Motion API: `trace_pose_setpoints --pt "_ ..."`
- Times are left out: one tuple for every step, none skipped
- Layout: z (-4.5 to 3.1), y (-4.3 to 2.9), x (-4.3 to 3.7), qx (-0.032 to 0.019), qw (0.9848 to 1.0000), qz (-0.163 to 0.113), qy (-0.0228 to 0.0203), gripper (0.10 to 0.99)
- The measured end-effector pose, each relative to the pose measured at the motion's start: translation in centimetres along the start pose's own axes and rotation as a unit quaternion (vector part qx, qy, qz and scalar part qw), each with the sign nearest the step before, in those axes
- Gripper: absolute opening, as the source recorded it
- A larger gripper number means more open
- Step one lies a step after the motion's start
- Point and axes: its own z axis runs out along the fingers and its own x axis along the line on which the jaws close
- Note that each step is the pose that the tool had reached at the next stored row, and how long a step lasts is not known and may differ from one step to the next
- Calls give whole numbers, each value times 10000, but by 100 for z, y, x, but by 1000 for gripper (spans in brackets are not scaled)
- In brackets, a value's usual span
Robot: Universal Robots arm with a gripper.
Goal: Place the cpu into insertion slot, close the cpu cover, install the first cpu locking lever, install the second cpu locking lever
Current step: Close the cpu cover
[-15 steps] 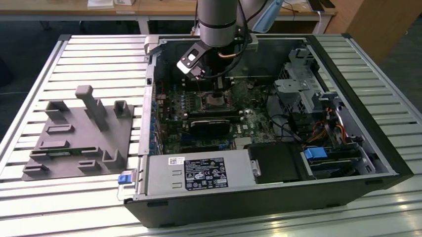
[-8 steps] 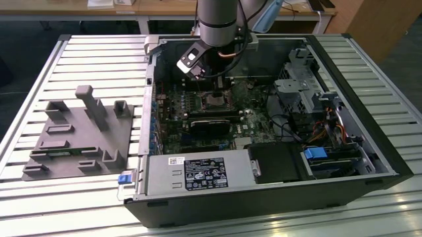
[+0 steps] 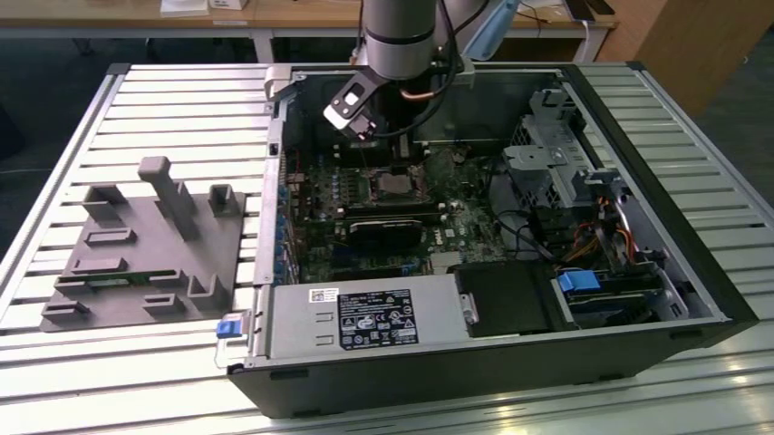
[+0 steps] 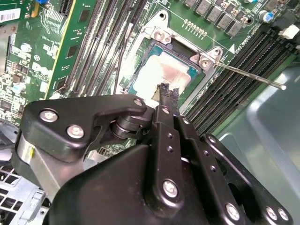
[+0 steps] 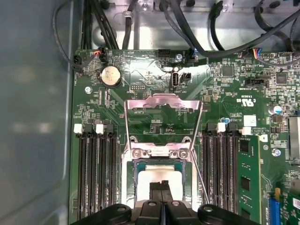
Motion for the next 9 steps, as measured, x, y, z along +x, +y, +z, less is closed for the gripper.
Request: trace_pose_setpoints --pt "-13 1 0 0 10000 0 0 106" --pt "-30 2 0 1 10000 0 0 106" --pt "-48 3 0 1 10000 0 0 106" --pt "-70 5 0 2 10000 0 0 106" --pt "-93 7 0 3 10000 0 0 106" --pt "-124 9 0 4 10000 0 0 106" --pt "-154 11 0 5 10000 0 0 106" --pt "-185 14 0 6 10000 0 0 106" --pt "-214 16 0 7 10000 0 0 106"
